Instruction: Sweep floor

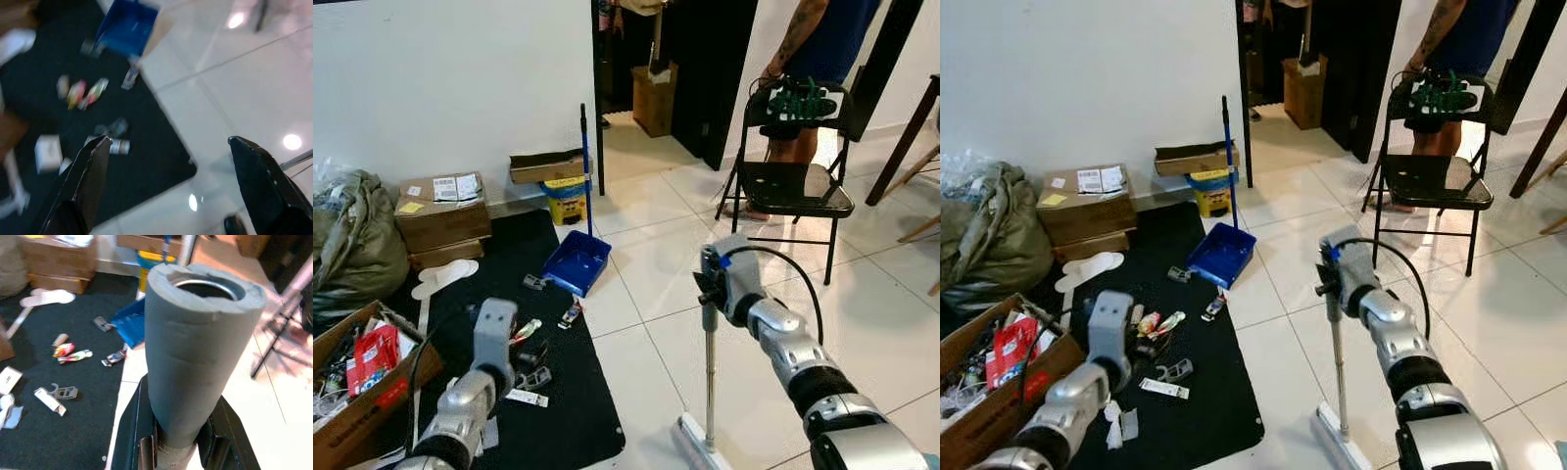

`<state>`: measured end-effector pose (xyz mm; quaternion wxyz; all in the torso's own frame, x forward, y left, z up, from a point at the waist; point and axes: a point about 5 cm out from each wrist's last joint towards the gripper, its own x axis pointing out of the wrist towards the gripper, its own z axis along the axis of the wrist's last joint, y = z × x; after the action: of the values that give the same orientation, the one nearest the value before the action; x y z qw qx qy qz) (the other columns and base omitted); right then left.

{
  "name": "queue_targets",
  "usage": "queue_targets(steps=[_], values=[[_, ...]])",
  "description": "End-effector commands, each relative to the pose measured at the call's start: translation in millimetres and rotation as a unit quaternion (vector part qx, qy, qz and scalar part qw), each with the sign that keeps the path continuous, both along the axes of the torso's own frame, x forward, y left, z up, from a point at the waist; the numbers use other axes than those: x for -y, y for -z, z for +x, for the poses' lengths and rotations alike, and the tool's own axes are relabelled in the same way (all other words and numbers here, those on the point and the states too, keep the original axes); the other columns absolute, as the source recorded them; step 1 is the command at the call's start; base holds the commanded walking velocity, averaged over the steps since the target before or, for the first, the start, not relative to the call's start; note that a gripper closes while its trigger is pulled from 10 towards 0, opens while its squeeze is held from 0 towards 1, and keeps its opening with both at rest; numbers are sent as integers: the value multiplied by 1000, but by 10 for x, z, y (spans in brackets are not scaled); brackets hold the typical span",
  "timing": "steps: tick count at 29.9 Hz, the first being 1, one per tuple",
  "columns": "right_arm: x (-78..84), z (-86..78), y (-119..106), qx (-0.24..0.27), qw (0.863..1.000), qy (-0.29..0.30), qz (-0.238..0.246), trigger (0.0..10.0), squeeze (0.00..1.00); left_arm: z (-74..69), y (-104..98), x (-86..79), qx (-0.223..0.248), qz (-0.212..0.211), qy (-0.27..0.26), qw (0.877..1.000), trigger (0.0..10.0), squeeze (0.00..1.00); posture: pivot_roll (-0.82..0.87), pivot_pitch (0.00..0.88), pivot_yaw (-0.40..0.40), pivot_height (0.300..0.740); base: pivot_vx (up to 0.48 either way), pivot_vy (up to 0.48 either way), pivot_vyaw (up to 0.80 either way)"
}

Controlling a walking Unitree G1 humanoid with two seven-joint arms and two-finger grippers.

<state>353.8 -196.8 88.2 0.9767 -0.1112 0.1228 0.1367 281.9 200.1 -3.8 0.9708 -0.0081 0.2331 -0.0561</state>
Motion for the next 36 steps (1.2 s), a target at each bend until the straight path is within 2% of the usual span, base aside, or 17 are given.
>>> queue_targets(steps=[1, 2, 3, 5, 9, 12, 13, 15, 23, 26, 27, 29, 36], values=[[6, -19, 48, 4, 999, 28, 20, 10000, 0, -122, 127, -60, -35, 12, -22, 999, 10000, 0, -51, 0, 19, 740, 0, 0, 0], [15, -34, 84, 5, 998, 51, 34, 10000, 0, -208, 209, -74, -55, 17, -36, 998, 10000, 0, -54, 0, 26, 740, 0, 0, 0], [15, -34, 84, 5, 998, 51, 34, 10000, 0, -208, 209, -74, -55, 17, -36, 998, 10000, 0, -54, 0, 26, 740, 0, 0, 0], [16, -52, 119, 7, 996, 72, 56, 10000, 0, -320, 306, -109, -81, 15, -65, 994, 10000, 0, -64, 0, 30, 740, 0, 0, 0], [8, -59, 133, 10, 995, 79, 64, 10000, 0, -373, 349, -142, -95, 11, -90, 991, 10000, 0, -66, 0, 31, 740, 0, 0, 0], [-41, -83, 180, 14, 990, 99, 103, 10000, 0, -507, 434, -261, -126, -8, -147, 981, 10000, 0, -93, 0, 69, 740, 0, 0, 0], [-41, -83, 180, 14, 990, 99, 103, 10000, 0, -507, 434, -261, -126, -8, -147, 981, 10000, 0, -93, 0, 69, 740, 0, 0, 0], [-62, -103, 212, 16, 987, 108, 118, 10000, 0, -605, 493, -317, -151, 4, -157, 976, 10000, 0, -91, 0, 72, 740, 0, 0, 0], [-75, -99, 207, 20, 988, 104, 116, 10000, 0, -672, 539, -323, -166, 1, -168, 972, 10000, 0, -91, 0, 65, 740, 0, 0, 0], [-113, -88, 190, 26, 990, 91, 106, 10000, 0, -852, 653, -293, -195, -13, -187, 963, 10000, 0, -96, 0, 59, 740, 0, 0, 0], [-113, -88, 190, 26, 990, 91, 106, 10000, 0, -852, 653, -293, -195, -13, -187, 963, 10000, 0, -96, 0, 59, 740, 0, 0, 0], [-143, -95, 203, 26, 991, 86, 102, 10000, 0, -944, 708, -268, -211, -13, -186, 959, 10000, 0, -97, 0, 60, 740, 0, 0, 0], [-216, -132, 267, 18, 993, 71, 95, 10000, 0, -1031, 756, -245, -225, -15, -186, 956, 10000, 0, -91, 0, 45, 740, 0, 0, 0]])
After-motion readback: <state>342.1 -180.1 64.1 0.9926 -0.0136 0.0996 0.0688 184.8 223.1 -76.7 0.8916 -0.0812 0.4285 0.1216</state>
